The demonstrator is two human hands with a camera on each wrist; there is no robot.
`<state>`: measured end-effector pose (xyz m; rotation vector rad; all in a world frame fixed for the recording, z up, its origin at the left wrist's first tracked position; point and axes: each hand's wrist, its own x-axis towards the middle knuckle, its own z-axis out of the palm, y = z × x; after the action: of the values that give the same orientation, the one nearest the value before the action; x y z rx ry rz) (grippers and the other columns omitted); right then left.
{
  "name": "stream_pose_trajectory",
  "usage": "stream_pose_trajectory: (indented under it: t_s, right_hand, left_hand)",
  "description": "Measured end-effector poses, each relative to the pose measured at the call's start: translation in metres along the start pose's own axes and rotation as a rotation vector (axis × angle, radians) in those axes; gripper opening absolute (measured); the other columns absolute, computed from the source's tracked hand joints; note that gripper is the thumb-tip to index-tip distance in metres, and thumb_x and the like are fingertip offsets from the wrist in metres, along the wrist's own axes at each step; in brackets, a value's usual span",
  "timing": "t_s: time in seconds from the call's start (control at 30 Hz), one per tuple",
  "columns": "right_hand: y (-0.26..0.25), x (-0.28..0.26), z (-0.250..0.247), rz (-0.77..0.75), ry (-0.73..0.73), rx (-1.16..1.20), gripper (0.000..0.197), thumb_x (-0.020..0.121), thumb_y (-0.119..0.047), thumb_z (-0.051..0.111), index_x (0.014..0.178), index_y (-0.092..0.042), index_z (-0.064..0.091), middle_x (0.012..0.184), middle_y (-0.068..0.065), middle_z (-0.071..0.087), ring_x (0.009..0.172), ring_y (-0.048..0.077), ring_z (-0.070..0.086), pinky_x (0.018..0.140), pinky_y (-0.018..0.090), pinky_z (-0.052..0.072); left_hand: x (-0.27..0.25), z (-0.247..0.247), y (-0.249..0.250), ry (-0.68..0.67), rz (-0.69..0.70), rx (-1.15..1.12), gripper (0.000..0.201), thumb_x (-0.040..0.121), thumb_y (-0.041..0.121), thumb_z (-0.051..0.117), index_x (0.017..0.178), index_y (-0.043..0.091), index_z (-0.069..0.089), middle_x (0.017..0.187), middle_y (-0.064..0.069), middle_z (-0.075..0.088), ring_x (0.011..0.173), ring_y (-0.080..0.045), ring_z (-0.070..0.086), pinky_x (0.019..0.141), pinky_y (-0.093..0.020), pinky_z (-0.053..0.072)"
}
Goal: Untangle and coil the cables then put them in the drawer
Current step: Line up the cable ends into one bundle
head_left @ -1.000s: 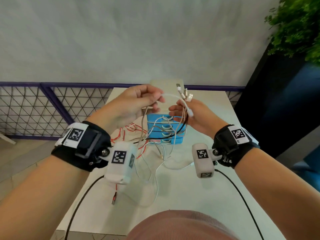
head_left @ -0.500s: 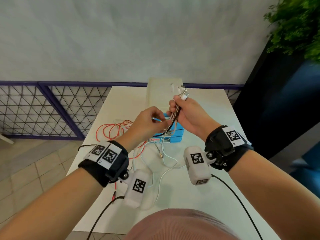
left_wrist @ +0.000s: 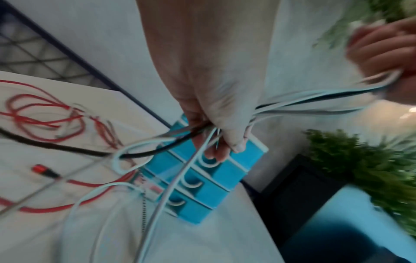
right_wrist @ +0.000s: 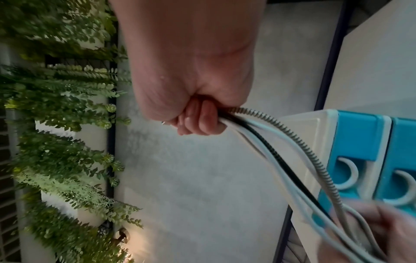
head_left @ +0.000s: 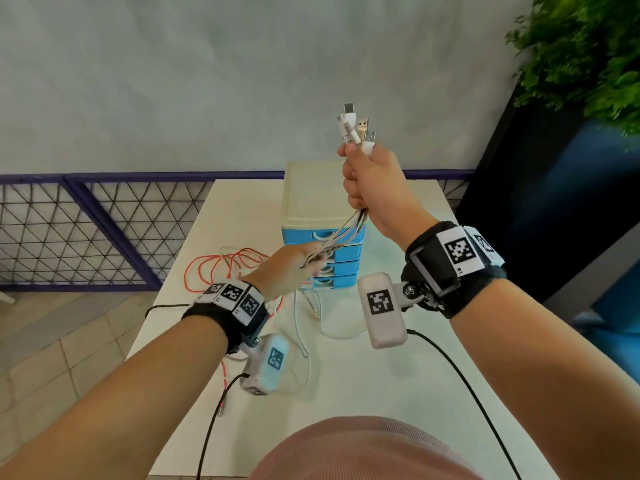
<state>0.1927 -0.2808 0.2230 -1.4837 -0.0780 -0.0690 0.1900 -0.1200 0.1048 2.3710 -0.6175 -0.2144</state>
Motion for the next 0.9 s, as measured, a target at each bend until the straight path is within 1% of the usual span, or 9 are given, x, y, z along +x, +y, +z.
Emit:
stream_pose_trajectory:
  t_s: [0.1,0.2,0.33,0.4,0.5,0.6,0.7,0.77,0.9]
  right_hand:
    - [-0.011,-0.002,-0.012,-0.062,0.085,-0.056,0.022,0.102,-0.020,0.037,0.086,-0.018,0.052,0.052,-0.009,0.037,0.037,0.004,0.028,0.037,0.019,0.024]
    - [-0.028,-0.001,-0.033,-0.138,0.205,-0.099,0.024,0.102,-0.018,0.037,0.082,-0.018,0.051,0.057,-0.004,0.034,0.037,0.004,0.028,0.037,0.020,0.023]
    - [-0.033,0.003,-0.057,-0.266,0.304,-0.398,0.019,0.093,-0.023,0.046,0.075,-0.020,0.052,0.057,-0.004,0.041,0.044,0.008,0.035,0.046,0.025,0.031]
    - [-0.024,0.002,-0.052,-0.241,0.180,-0.817,0.027,0.092,-0.037,0.052,0.070,-0.021,0.050,0.058,-0.007,0.042,0.051,0.011,0.040,0.051,0.026,0.030]
    - [0.010,-0.013,-0.031,-0.110,-0.185,-1.178,0.038,0.084,-0.056,0.060,0.095,-0.020,0.060,0.074,-0.012,0.051,0.071,0.013,0.050,0.052,0.018,0.031]
    - [0.052,-0.028,-0.018,0.021,-0.380,-1.120,0.065,0.074,-0.055,0.072,0.128,-0.024,0.053,0.108,-0.007,0.060,0.092,0.014,0.058,0.070,0.023,0.042]
    - [0.079,-0.031,-0.017,0.122,-0.454,-1.009,0.089,0.073,-0.047,0.078,0.147,-0.029,0.031,0.121,-0.011,0.051,0.109,0.014,0.056,0.085,0.023,0.042]
    - [0.086,-0.033,-0.018,0.140,-0.458,-0.892,0.093,0.074,-0.041,0.080,0.149,-0.031,0.026,0.113,-0.014,0.050,0.098,0.007,0.057,0.077,0.014,0.041]
    - [0.085,-0.037,-0.017,0.011,-0.282,-0.618,0.071,0.076,-0.034,0.079,0.136,-0.032,0.042,0.093,-0.013,0.056,0.069,-0.006,0.054,0.058,0.005,0.039]
  left_hand:
    - [-0.009,0.003,-0.030,-0.043,-0.153,0.068,0.012,0.093,0.021,0.051,0.084,0.023,0.059,0.076,0.004,0.073,0.069,0.003,0.061,0.073,-0.024,0.043]
    - [-0.023,0.003,-0.058,-0.097,-0.280,0.144,0.020,0.091,0.032,0.050,0.079,0.021,0.063,0.069,0.005,0.071,0.076,-0.010,0.063,0.084,-0.033,0.043]
    - [-0.031,0.002,-0.061,-0.092,-0.357,0.265,0.033,0.098,0.031,0.045,0.068,0.020,0.054,0.056,0.007,0.054,0.055,-0.003,0.048,0.075,-0.026,0.039]
    - [-0.024,0.000,-0.057,-0.053,-0.313,0.319,0.037,0.098,0.030,0.042,0.065,0.020,0.054,0.054,0.006,0.057,0.053,-0.001,0.050,0.086,-0.034,0.040]
    - [-0.009,-0.007,-0.038,-0.084,-0.279,0.373,0.026,0.099,0.028,0.042,0.088,0.011,0.059,0.077,-0.002,0.065,0.075,-0.024,0.063,0.072,-0.030,0.037]
    - [0.000,-0.021,-0.010,-0.131,-0.176,0.327,0.027,0.099,0.022,0.042,0.119,0.009,0.056,0.101,-0.005,0.063,0.088,-0.028,0.062,0.057,-0.018,0.039]
    - [0.003,-0.032,0.006,-0.185,-0.102,0.333,0.022,0.097,0.016,0.042,0.107,0.009,0.060,0.100,-0.010,0.064,0.089,-0.027,0.059,0.072,-0.030,0.045]
    - [0.002,-0.038,0.012,-0.197,-0.105,0.318,0.012,0.090,0.005,0.044,0.092,0.009,0.055,0.084,-0.004,0.060,0.081,-0.024,0.055,0.064,-0.027,0.041]
    - [0.003,-0.043,0.010,-0.136,-0.175,0.214,0.019,0.090,0.005,0.041,0.102,0.010,0.055,0.082,-0.002,0.058,0.065,-0.017,0.054,0.052,-0.022,0.040]
